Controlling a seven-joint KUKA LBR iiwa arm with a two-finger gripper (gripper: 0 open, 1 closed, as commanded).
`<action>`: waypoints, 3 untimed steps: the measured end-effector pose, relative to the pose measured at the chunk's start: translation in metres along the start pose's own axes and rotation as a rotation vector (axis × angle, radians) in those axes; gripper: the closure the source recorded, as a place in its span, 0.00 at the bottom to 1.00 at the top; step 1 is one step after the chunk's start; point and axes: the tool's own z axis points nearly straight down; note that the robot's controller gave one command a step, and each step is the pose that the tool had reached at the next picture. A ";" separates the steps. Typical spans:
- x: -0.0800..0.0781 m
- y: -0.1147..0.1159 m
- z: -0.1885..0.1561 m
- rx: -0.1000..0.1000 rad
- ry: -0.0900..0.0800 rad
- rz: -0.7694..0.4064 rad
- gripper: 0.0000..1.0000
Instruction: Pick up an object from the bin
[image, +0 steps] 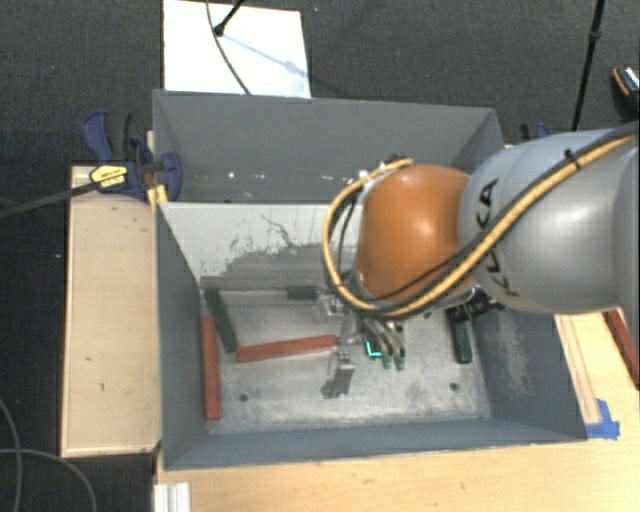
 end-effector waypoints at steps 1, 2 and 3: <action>-0.028 0.007 0.111 0.001 0.005 -0.101 0.00; -0.029 0.007 0.106 0.000 -0.001 -0.094 1.00; -0.029 0.006 -0.058 -0.002 -0.009 0.008 1.00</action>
Offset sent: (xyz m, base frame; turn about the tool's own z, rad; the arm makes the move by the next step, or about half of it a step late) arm 0.0285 0.0070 -0.1067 -0.1013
